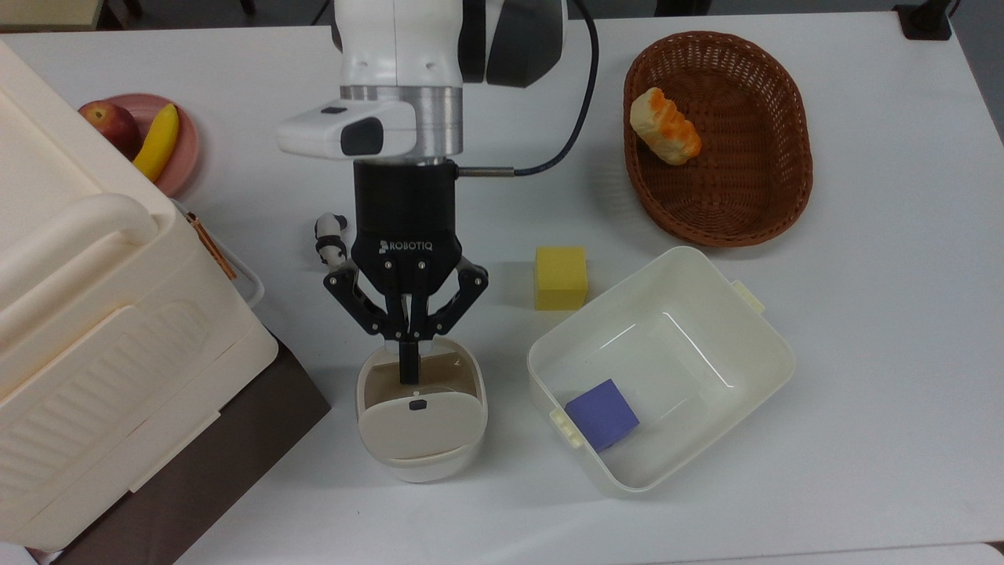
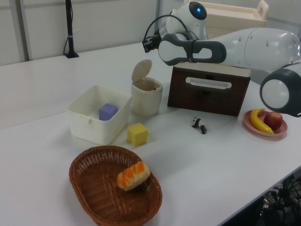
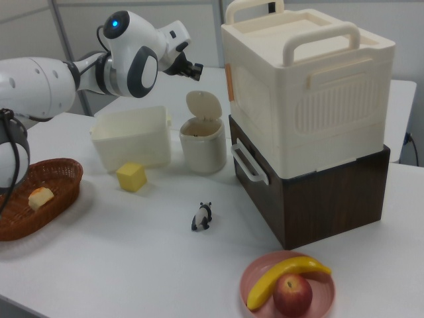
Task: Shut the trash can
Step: 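Lower the gripper onto the flip lid, pushing it down shut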
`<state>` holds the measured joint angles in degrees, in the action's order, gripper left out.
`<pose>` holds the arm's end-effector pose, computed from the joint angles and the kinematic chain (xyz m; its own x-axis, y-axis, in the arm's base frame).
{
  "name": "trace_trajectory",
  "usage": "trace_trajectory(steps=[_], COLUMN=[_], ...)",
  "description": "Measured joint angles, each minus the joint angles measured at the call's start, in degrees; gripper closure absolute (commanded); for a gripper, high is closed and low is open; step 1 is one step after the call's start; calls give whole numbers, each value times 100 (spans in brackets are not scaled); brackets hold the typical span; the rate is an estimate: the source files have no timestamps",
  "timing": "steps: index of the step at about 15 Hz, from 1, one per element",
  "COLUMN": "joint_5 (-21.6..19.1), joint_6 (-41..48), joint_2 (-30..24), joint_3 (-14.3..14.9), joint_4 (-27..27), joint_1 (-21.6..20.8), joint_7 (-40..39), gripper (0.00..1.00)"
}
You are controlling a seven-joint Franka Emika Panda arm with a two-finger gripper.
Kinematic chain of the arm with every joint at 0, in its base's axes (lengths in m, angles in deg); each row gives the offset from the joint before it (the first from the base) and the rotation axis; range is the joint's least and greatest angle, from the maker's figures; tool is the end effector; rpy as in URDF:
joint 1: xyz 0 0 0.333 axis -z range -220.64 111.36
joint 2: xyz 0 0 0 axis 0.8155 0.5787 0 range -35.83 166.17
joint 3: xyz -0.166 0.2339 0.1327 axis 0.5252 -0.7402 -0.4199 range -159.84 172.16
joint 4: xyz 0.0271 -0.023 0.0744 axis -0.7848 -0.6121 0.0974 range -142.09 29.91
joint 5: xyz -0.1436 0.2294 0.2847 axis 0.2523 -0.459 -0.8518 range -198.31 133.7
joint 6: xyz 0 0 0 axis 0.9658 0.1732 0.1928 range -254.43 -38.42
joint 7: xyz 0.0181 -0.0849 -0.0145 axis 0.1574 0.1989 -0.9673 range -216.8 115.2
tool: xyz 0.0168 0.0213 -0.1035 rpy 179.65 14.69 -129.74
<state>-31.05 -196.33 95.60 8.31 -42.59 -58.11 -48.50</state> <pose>0.7606 0.0259 0.5296 0.6424 0.0127 0.7662 0.0087 -0.9999 0.0093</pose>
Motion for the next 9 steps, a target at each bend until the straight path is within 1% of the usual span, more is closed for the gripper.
trace_trajectory(steps=[4,9], joint_5=[0,0], joint_6=[-1,-1], joint_2=[315,547], joint_3=[0,0], joint_4=[271,384], joint_1=[2,3], joint_7=[0,0], gripper=[100,100])
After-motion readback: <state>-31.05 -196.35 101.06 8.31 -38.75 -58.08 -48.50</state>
